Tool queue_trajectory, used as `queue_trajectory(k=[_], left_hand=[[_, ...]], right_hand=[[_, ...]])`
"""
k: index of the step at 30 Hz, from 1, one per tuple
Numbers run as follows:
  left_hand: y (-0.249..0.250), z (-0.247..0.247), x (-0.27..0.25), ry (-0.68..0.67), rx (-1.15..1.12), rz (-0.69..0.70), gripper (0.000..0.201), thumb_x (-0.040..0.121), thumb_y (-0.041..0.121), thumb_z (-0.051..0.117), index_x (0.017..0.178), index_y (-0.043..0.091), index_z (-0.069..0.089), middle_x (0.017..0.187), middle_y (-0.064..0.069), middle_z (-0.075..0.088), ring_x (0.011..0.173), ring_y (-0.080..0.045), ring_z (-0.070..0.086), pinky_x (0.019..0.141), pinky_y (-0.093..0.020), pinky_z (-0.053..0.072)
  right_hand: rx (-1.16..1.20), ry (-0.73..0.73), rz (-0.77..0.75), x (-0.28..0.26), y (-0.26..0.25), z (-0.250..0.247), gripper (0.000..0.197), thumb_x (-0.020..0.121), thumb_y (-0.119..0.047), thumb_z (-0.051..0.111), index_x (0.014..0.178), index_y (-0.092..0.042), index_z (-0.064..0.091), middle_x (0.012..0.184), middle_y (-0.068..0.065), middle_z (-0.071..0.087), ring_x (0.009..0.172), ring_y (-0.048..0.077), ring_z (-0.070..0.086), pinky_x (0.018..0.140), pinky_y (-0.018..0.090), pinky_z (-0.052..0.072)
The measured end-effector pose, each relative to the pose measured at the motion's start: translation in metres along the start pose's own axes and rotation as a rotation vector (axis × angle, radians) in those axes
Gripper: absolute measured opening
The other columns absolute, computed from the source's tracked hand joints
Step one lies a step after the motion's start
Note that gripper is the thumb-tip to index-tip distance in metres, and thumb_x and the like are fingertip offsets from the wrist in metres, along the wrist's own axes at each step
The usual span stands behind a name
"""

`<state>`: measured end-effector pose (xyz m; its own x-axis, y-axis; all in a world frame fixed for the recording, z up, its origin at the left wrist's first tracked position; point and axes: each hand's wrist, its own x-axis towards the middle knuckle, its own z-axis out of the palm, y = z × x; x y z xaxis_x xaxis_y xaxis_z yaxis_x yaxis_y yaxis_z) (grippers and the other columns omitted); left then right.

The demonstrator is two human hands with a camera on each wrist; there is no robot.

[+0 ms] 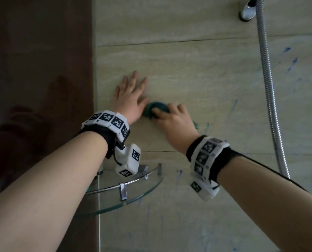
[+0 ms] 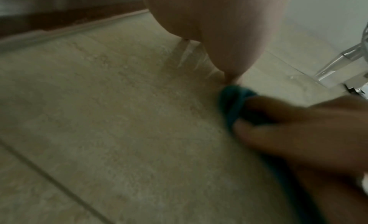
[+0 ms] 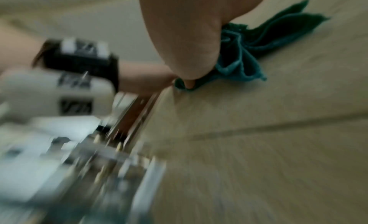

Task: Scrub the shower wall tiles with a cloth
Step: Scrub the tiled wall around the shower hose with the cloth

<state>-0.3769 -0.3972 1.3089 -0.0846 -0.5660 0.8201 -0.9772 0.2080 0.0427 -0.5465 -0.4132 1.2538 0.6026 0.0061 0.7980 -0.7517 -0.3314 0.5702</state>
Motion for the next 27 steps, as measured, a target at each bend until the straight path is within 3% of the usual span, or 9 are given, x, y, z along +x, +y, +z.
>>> queue_trajectory(k=[3, 6, 11, 14, 17, 19, 22, 25, 27], left_hand=[[0.005, 0.0, 0.0, 0.009, 0.001, -0.022, 0.056, 0.103, 0.037, 0.032, 0.153, 0.034, 0.006, 0.16, 0.004, -0.016, 0.147, -0.024, -0.014, 0.117, -0.04, -0.006], [0.014, 0.001, 0.002, 0.006, -0.017, -0.054, 0.058, 0.103, 0.038, 0.033, 0.153, 0.032, 0.005, 0.16, 0.003, -0.017, 0.147, -0.024, -0.015, 0.118, -0.041, -0.006], [0.042, 0.007, 0.009, -0.027, -0.009, 0.033, 0.065, 0.1, 0.046, 0.037, 0.154, 0.032, 0.002, 0.159, 0.003, -0.021, 0.146, -0.024, -0.019, 0.118, -0.042, -0.009], [0.064, 0.014, 0.014, -0.018, -0.005, 0.073, 0.067, 0.099, 0.047, 0.039, 0.154, 0.031, 0.003, 0.159, 0.003, -0.02, 0.146, -0.026, -0.019, 0.117, -0.044, -0.01], [0.083, 0.018, 0.02, 0.001, -0.004, 0.054, 0.069, 0.098, 0.049, 0.04, 0.154, 0.032, 0.003, 0.16, 0.002, -0.019, 0.146, -0.027, -0.018, 0.117, -0.045, -0.009], [0.093, 0.021, 0.022, 0.014, -0.022, 0.04, 0.071, 0.097, 0.049, 0.041, 0.154, 0.031, 0.003, 0.16, 0.001, -0.019, 0.146, -0.027, -0.018, 0.117, -0.046, -0.009], [0.104, 0.028, 0.022, 0.05, -0.049, 0.028, 0.072, 0.096, 0.05, 0.042, 0.154, 0.029, 0.004, 0.16, 0.0, -0.018, 0.146, -0.028, -0.017, 0.118, -0.047, -0.009], [0.113, 0.032, 0.022, 0.072, -0.081, -0.002, 0.073, 0.097, 0.049, 0.043, 0.154, 0.028, 0.003, 0.16, -0.001, -0.019, 0.146, -0.028, -0.017, 0.117, -0.047, -0.01], [0.117, 0.032, 0.022, 0.083, -0.092, -0.026, 0.073, 0.096, 0.049, 0.044, 0.154, 0.028, 0.004, 0.16, 0.0, -0.018, 0.146, -0.028, -0.016, 0.117, -0.046, -0.009]], right_hand=[[0.035, -0.071, -0.246, -0.027, -0.013, 0.011, 0.051, 0.074, -0.008, 0.027, 0.083, -0.022, 0.075, 0.109, -0.006, 0.069, 0.085, 0.024, 0.037, 0.07, 0.035, 0.027], [0.042, -0.102, -0.243, -0.033, 0.0, 0.005, 0.045, 0.077, -0.009, 0.032, 0.083, -0.024, 0.075, 0.11, -0.009, 0.069, 0.084, 0.024, 0.042, 0.069, 0.034, 0.028], [-0.017, -0.062, 0.2, -0.03, 0.059, -0.031, 0.034, 0.084, -0.016, 0.043, 0.097, -0.018, 0.074, 0.11, 0.0, 0.069, 0.079, 0.032, 0.053, 0.069, 0.036, 0.036], [-0.004, -0.124, 0.501, -0.038, 0.104, -0.053, 0.038, 0.087, -0.006, 0.049, 0.118, -0.019, 0.067, 0.135, 0.002, 0.055, 0.102, 0.037, 0.044, 0.084, 0.041, 0.028], [0.154, -0.09, 0.787, -0.053, 0.133, -0.07, 0.051, 0.085, 0.003, 0.048, 0.131, -0.017, 0.059, 0.144, 0.011, 0.044, 0.126, 0.036, 0.035, 0.106, 0.033, 0.025], [0.231, -0.031, 0.842, -0.064, 0.14, -0.07, 0.056, 0.082, 0.01, 0.046, 0.133, -0.012, 0.056, 0.15, 0.005, 0.039, 0.133, 0.034, 0.031, 0.111, 0.028, 0.021], [0.202, -0.013, 0.79, -0.082, 0.129, -0.058, 0.054, 0.081, 0.008, 0.047, 0.129, -0.012, 0.06, 0.145, 0.003, 0.047, 0.119, 0.036, 0.039, 0.103, 0.035, 0.029], [0.083, -0.03, 0.487, -0.104, 0.099, -0.044, 0.043, 0.072, -0.002, 0.051, 0.108, -0.013, 0.071, 0.119, 0.003, 0.066, 0.085, 0.037, 0.05, 0.074, 0.041, 0.037], [0.076, -0.05, 0.297, -0.117, 0.086, -0.037, 0.037, 0.07, -0.002, 0.056, 0.101, -0.014, 0.073, 0.114, 0.0, 0.069, 0.078, 0.031, 0.047, 0.067, 0.037, 0.036]])
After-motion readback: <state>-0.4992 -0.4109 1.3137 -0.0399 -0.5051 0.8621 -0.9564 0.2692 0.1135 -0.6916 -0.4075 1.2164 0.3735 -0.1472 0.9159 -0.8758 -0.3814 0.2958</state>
